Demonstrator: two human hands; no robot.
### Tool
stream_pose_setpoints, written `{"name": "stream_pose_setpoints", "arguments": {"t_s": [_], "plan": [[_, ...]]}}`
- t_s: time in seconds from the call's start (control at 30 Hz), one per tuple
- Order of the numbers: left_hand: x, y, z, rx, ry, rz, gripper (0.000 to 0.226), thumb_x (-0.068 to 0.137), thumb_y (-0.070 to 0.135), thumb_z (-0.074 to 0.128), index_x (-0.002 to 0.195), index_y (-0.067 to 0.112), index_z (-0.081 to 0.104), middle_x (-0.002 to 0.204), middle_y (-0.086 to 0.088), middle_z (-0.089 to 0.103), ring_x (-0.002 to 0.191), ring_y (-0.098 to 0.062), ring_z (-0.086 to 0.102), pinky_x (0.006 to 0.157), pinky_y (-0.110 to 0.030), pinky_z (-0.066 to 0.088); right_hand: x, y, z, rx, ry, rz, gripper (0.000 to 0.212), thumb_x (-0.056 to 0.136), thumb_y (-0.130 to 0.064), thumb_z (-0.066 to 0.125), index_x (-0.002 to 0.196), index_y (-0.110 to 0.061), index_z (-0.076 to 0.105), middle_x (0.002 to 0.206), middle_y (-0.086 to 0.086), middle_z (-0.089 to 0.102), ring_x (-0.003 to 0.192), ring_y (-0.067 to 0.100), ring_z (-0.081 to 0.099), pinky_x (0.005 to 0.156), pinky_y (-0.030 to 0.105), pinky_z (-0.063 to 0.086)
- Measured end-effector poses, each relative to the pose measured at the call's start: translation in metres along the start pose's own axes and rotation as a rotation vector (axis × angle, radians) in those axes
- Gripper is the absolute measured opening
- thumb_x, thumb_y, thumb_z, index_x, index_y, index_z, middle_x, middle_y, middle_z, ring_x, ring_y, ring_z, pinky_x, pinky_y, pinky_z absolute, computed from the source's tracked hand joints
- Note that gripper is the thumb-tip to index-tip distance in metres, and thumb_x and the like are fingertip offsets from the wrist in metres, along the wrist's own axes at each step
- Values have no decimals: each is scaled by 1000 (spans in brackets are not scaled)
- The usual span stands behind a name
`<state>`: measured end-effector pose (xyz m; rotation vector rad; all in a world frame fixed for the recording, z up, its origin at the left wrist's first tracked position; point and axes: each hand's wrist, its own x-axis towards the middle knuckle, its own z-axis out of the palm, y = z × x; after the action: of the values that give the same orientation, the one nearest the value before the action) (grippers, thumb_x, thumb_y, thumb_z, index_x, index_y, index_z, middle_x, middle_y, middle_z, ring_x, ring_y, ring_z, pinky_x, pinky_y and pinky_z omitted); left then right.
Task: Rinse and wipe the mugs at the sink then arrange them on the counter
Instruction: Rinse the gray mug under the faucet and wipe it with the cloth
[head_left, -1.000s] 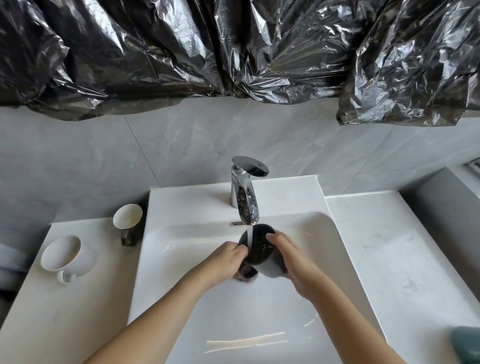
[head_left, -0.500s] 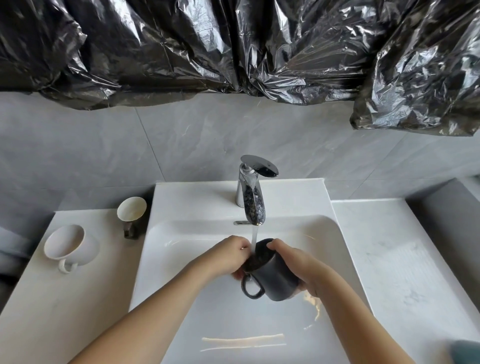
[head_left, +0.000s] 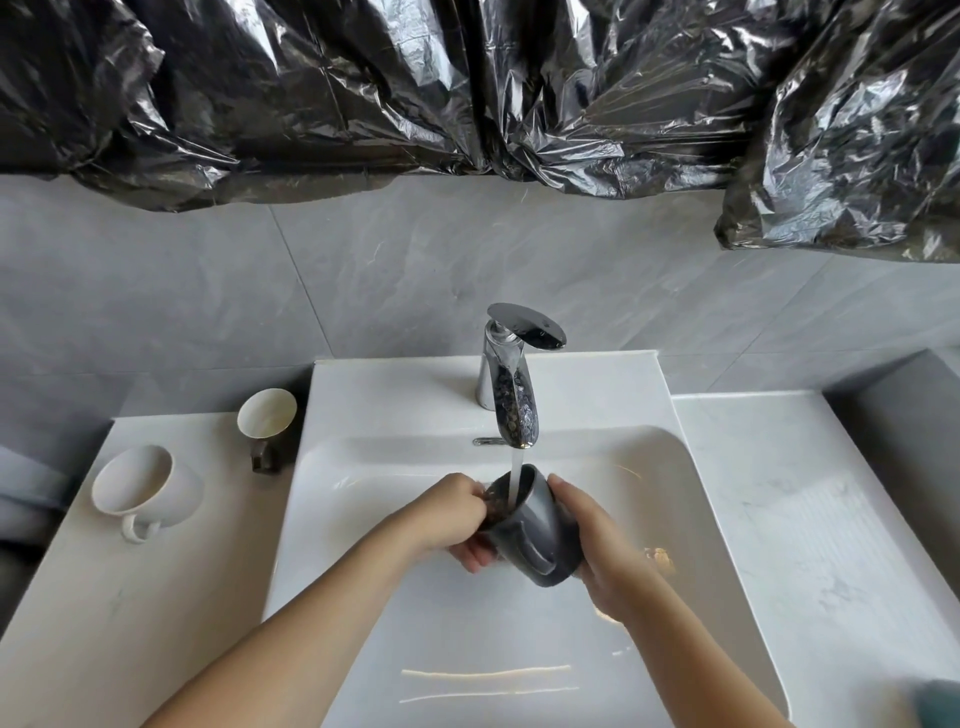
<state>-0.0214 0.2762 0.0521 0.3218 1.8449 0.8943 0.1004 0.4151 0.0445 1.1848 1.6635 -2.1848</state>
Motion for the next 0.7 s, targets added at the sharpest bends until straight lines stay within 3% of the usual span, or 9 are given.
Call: {"name": "stream_pose_setpoints", "arguments": {"t_s": [0.1, 0.23, 0.3, 0.43, 0.53, 0.6, 0.7], "plan": [[-3, 0, 1, -50, -30, -24, 29, 84, -3, 33, 89, 6, 59, 65, -13, 65, 50, -21, 58, 45, -27, 50, -1, 7, 3, 142, 48, 37, 50, 89, -51, 63, 123, -14, 60, 114, 15, 72, 90, 27, 72, 75, 43, 57], [-8, 0, 1, -38, -72, -78, 22, 88, 0, 35, 82, 3, 56, 61, -14, 62, 44, -19, 54, 43, -25, 48, -3, 10, 7, 197, -5, 103, 54, 92, -53, 59, 125, -11, 62, 116, 20, 70, 91, 32, 70, 88, 58, 54], [-6, -2, -2, 26, -71, -102, 21, 89, 5, 37, 82, 3, 56, 63, -15, 62, 44, -20, 54, 44, -26, 49, -4, 8, 7, 170, -54, 121, 52, 92, -57, 56, 118, -14, 70, 113, 18, 72, 91, 30, 70, 94, 59, 51], [8, -7, -6, 191, 54, 17, 17, 96, 22, 44, 96, 14, 59, 78, -9, 65, 59, -23, 61, 51, -28, 51, 0, 5, 4, 66, -112, 224, 45, 86, -61, 62, 95, -20, 78, 96, 9, 75, 84, 28, 69, 84, 50, 57], [12, -10, -5, 265, 57, 104, 16, 97, 20, 47, 87, 22, 60, 76, -3, 63, 58, -17, 57, 51, -26, 47, 1, 2, 3, -1, -138, 309, 39, 84, -59, 66, 77, -22, 78, 83, 8, 70, 76, 30, 66, 72, 46, 57], [11, -12, -5, 320, 74, 104, 20, 95, 19, 47, 79, 20, 59, 70, -4, 64, 54, -17, 58, 52, -30, 50, 1, 5, 0, 64, -133, 331, 33, 84, -52, 66, 83, -21, 76, 87, 11, 67, 77, 32, 63, 68, 45, 56], [7, -11, -5, 273, 69, 66, 22, 96, 12, 41, 80, 12, 56, 58, -7, 63, 41, -15, 57, 45, -26, 47, 4, 13, -5, 210, -101, 310, 35, 89, -46, 54, 104, -17, 67, 91, 15, 64, 73, 33, 61, 52, 30, 47]]}}
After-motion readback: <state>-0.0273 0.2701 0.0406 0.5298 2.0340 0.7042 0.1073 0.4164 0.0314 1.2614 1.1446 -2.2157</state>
